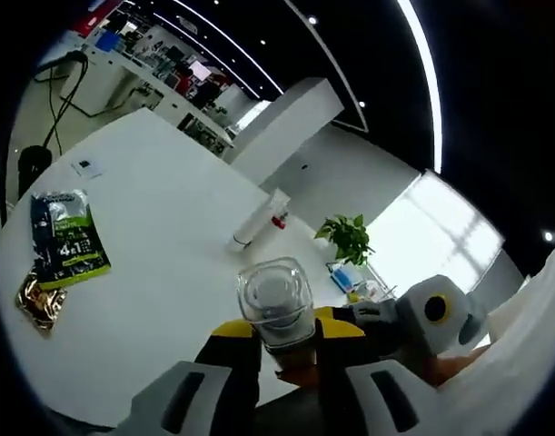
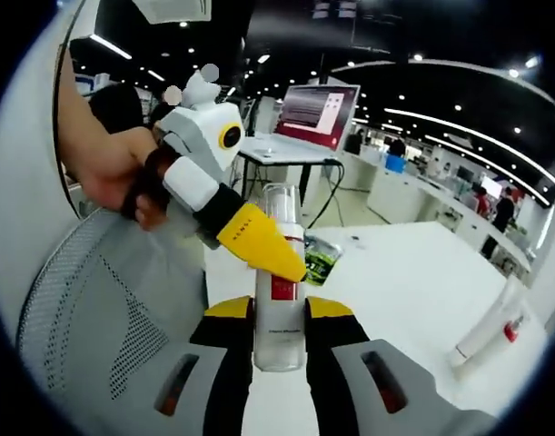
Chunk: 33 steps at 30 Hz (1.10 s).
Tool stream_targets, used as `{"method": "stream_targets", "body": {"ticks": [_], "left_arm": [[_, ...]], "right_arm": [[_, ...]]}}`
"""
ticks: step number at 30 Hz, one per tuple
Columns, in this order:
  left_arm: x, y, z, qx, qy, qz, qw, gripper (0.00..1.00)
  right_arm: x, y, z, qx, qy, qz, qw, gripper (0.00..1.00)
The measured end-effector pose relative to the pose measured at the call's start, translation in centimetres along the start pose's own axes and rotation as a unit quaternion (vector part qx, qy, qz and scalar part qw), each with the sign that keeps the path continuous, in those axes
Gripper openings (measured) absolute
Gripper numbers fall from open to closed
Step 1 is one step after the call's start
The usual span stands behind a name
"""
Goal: Arrange the skincare products in the storage area until every visible bottle or jar stands upright without overlapping.
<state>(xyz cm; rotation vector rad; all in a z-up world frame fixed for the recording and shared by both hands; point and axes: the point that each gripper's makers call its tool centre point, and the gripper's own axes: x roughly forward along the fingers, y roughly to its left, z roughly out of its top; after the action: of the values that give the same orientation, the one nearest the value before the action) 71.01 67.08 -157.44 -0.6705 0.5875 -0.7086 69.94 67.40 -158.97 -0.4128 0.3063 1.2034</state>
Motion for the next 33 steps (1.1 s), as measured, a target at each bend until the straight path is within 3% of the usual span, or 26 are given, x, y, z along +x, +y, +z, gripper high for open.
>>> {"method": "stream_targets", "body": {"ticks": [3, 7, 14, 16, 18, 23, 28, 33], "left_arm": [[0.3, 0.2, -1.0, 0.063, 0.027, 0.015, 0.9975, 0.22], [0.6, 0.2, -2.1, 0.110, 0.058, 0.020, 0.9920, 0.22], [0.9, -1.5, -4.7, 0.202, 0.113, -0.015, 0.9727, 0.22], [0.9, -2.0, -5.2, 0.211, 0.123, -0.032, 0.9691, 0.21], [0.8, -2.5, -5.4, 0.231, 0.125, -0.044, 0.9639, 0.21], [0.4, -3.2, -5.2, 0.222, 0.119, -0.068, 0.9655, 0.21], [0.2, -3.6, -4.6, 0.205, 0.102, -0.082, 0.9699, 0.21], [0.2, -4.0, -4.5, 0.202, 0.099, -0.091, 0.9702, 0.22]], "right_arm": [[-0.1, 0.3, -0.8, 0.011, 0.014, 0.023, 0.9996, 0.18], [-0.3, 1.3, -1.9, 0.034, 0.027, 0.067, 0.9968, 0.18], [-1.3, 3.0, -3.4, 0.028, 0.046, 0.145, 0.9879, 0.22], [-1.5, 3.8, -3.6, 0.017, 0.049, 0.173, 0.9836, 0.24], [-1.8, 4.1, -3.6, 0.032, 0.050, 0.184, 0.9811, 0.23], [-2.1, 4.7, -3.1, 0.069, 0.031, 0.209, 0.9751, 0.23], [-2.2, 4.9, -3.7, 0.071, 0.043, 0.210, 0.9742, 0.24], [-2.5, 4.8, -3.3, 0.109, 0.031, 0.209, 0.9713, 0.22]]}}
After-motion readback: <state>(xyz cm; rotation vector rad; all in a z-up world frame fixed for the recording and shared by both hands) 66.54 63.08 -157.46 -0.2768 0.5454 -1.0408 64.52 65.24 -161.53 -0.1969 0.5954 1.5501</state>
